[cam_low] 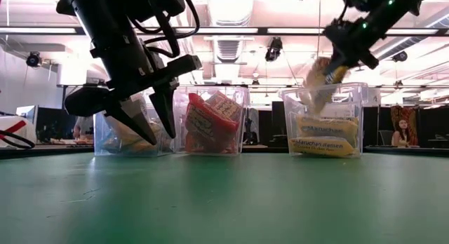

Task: Sort Maruchan noodles
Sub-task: Put the yellow noodle pack into the top right transparent bin

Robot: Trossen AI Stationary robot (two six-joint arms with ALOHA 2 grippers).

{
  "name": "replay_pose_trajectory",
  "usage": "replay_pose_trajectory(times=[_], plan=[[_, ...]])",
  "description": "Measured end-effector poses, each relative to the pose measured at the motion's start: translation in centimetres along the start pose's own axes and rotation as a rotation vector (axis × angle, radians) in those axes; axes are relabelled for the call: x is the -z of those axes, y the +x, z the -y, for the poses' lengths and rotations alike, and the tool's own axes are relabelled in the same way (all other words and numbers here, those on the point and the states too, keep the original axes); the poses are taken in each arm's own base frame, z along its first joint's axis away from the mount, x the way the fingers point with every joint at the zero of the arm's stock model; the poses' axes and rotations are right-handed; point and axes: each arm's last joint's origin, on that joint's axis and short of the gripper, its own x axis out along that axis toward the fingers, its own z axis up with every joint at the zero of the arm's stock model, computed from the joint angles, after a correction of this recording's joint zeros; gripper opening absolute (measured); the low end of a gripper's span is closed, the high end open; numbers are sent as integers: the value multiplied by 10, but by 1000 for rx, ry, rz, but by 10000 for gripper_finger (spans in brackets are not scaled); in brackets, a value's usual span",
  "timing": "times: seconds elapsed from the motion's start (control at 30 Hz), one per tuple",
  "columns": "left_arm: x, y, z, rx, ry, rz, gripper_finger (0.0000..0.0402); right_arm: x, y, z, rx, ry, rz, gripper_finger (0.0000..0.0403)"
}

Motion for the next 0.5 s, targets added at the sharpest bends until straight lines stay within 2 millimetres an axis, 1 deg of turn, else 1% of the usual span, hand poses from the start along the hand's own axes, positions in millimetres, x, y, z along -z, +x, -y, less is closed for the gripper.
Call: replay_pose_trajectory(times=[0.17,0.37,0.5], plan=[[0,0,0,0,-1,0,127,7,13,7,45,-120,-115,22],[0,0,0,1,-2,0,127,15,31,9,51,-305,-249,22],[0,0,0,3,-13,-1,127,19,41,10,50,-336,-298,22]])
